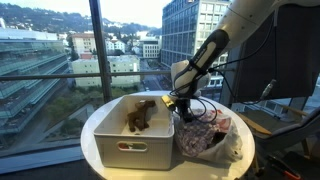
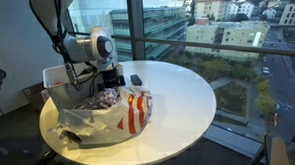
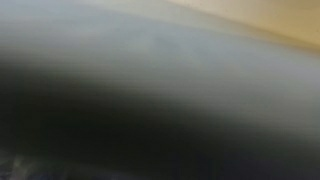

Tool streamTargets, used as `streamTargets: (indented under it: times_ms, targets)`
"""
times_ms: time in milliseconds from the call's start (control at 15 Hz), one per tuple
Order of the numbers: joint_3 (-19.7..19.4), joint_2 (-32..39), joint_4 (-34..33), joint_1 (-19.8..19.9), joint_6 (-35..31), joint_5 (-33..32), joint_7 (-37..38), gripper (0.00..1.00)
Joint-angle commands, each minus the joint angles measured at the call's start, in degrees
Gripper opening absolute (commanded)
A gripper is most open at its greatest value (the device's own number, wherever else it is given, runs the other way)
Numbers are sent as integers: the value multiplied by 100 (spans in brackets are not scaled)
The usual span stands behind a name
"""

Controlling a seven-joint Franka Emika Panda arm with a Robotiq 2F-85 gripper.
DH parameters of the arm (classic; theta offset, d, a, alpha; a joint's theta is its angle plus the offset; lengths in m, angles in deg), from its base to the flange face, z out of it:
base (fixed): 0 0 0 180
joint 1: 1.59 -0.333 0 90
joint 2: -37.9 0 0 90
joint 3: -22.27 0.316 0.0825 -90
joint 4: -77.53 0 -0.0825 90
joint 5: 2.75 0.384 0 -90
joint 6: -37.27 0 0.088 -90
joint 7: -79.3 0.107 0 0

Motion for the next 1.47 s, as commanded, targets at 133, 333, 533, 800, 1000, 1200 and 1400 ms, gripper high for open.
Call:
streamTargets:
  times_ms: [133,333,533,800,1000,1200,1400]
  targets:
    - [-61,-234,231,-37,0,148,-37,42]
    - [-91,-513,495,-34,-66,148,45,20]
    - [-144,-784,735,-41,-41,129,192,0]
    - [-339,-1078,1038,-210,-486,-321,819,0]
    - [-526,-1460,1427,-340,-942,-768,1534,0]
    - [-761,-2053,1989,-437,-1393,-1487,2521,0]
    - [-857,-2711,2403,-355,-1523,-2579,3624,0]
